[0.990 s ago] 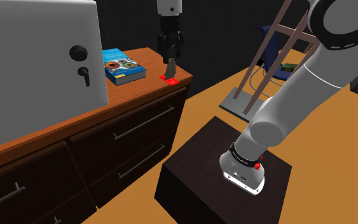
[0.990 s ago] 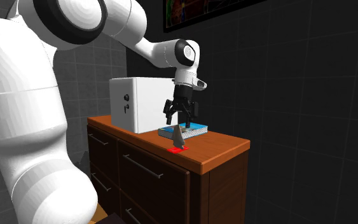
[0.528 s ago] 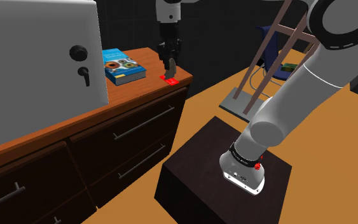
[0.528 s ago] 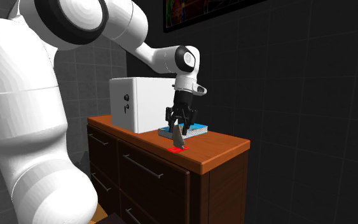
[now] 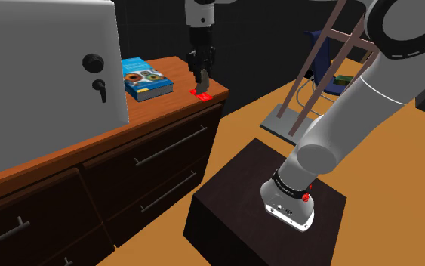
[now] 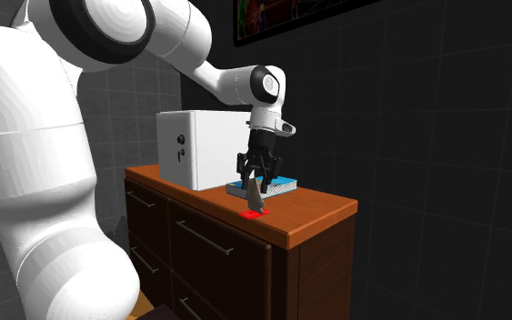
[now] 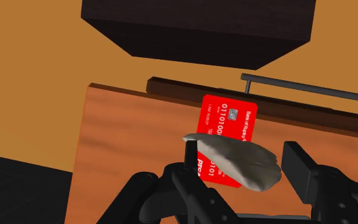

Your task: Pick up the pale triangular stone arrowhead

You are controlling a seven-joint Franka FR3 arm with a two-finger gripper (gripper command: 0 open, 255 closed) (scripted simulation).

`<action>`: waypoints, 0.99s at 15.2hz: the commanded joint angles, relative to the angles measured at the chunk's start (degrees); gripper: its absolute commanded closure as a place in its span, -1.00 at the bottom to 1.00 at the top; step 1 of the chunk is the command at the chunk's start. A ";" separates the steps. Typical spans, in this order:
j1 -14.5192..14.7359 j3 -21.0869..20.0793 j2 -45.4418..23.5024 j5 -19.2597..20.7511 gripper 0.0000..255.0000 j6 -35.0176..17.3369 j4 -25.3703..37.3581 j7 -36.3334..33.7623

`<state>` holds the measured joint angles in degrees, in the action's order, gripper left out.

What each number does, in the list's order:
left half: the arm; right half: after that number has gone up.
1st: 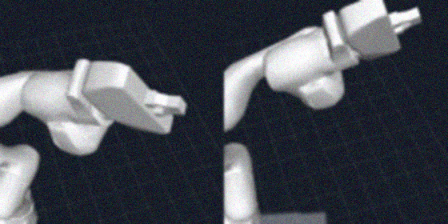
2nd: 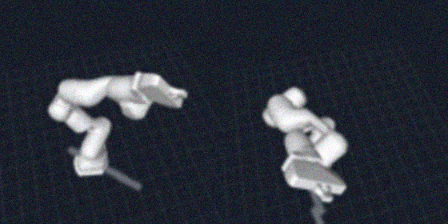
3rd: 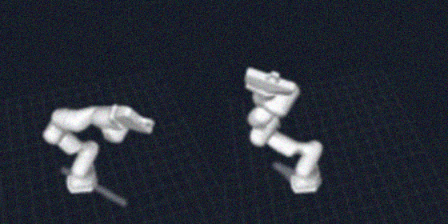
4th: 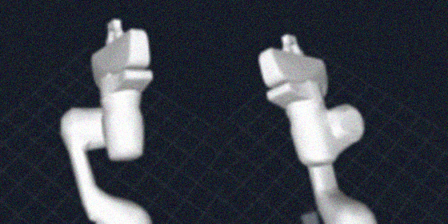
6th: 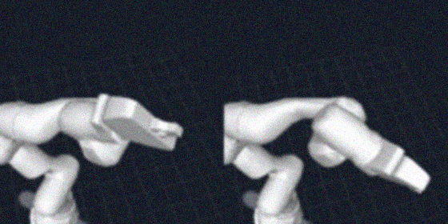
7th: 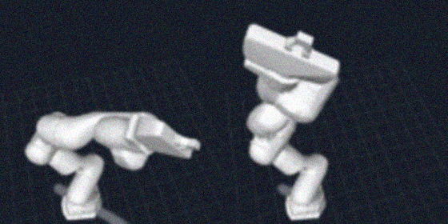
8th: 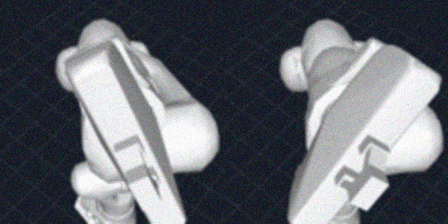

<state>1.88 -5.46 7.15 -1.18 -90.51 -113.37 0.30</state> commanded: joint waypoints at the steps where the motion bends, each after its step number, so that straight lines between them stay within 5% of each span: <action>1: -0.01 0.01 0.01 0.00 1.00 0.74 0.67 -0.01; 15: -0.05 0.07 -0.45 0.05 1.00 11.60 11.99 -0.14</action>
<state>1.84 -5.40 6.68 -1.13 -79.71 -102.13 0.17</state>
